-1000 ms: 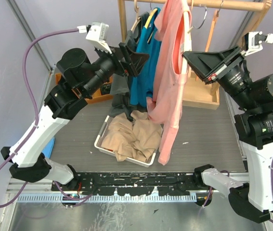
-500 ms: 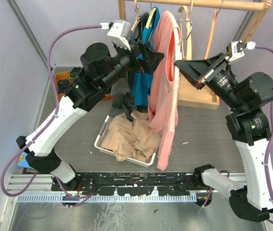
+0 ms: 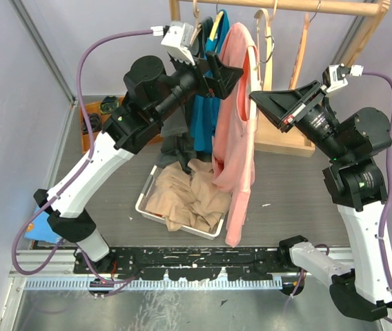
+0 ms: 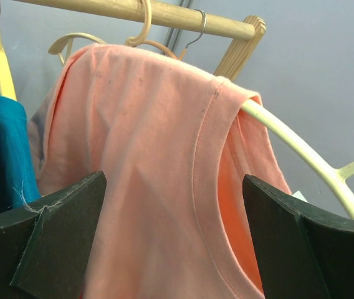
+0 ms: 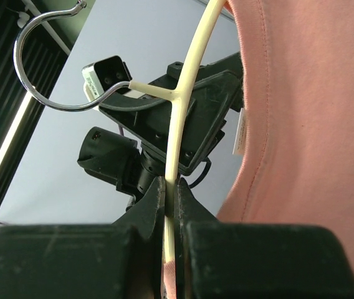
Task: Remove the t-shirt from the hanger
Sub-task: Pick up the hanger from the clothesline.
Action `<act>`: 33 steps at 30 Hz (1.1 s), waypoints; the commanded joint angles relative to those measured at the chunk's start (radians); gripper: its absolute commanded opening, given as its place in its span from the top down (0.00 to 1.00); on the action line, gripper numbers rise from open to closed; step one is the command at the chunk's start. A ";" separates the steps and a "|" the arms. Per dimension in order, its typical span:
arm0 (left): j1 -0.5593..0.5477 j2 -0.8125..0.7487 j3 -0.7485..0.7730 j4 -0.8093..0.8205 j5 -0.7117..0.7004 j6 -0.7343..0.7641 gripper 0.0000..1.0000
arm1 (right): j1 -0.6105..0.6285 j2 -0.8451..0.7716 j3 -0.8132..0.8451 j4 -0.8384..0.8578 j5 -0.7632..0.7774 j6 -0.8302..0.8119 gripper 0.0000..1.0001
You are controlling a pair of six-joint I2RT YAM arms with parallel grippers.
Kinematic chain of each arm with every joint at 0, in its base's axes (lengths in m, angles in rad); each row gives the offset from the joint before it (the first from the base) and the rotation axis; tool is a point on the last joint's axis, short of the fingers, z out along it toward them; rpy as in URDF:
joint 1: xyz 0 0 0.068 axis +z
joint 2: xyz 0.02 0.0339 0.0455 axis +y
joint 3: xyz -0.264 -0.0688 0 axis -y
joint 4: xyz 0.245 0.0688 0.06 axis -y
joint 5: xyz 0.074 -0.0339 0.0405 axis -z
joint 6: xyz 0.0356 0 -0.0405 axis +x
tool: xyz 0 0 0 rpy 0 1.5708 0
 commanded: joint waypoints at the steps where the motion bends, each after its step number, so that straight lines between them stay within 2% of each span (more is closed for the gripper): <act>1: 0.004 0.025 0.042 0.039 -0.008 -0.006 0.02 | 0.000 -0.032 0.003 0.133 0.001 0.012 0.99; 13: 0.004 0.074 0.073 0.041 -0.053 -0.019 0.00 | 0.000 -0.047 -0.007 0.134 0.012 0.018 1.00; 16: 0.003 0.083 0.078 0.039 -0.067 -0.020 0.06 | -0.001 -0.049 -0.011 0.134 0.015 0.020 0.99; 18: 0.003 0.085 0.082 0.038 -0.073 -0.020 0.17 | -0.001 -0.051 -0.015 0.134 0.017 0.021 0.99; 19: 0.003 0.085 0.081 0.040 -0.073 -0.022 0.27 | -0.001 -0.052 -0.016 0.134 0.017 0.022 0.99; 21: 0.003 0.085 0.081 0.043 -0.064 -0.026 0.48 | -0.001 -0.055 -0.023 0.134 0.025 0.024 1.00; 23: 0.004 0.087 0.082 0.046 -0.040 -0.031 0.76 | 0.000 -0.058 -0.030 0.134 0.035 0.026 0.99; 25: 0.004 0.088 0.086 0.047 -0.007 -0.039 0.96 | 0.000 -0.058 -0.035 0.135 0.047 0.028 0.99; 26: 0.004 0.087 0.087 0.049 0.014 -0.041 1.00 | 0.000 -0.057 -0.038 0.137 0.056 0.029 0.99; 33: 0.003 0.031 0.043 0.009 0.158 -0.060 1.00 | 0.000 -0.041 -0.062 0.178 0.110 0.043 0.99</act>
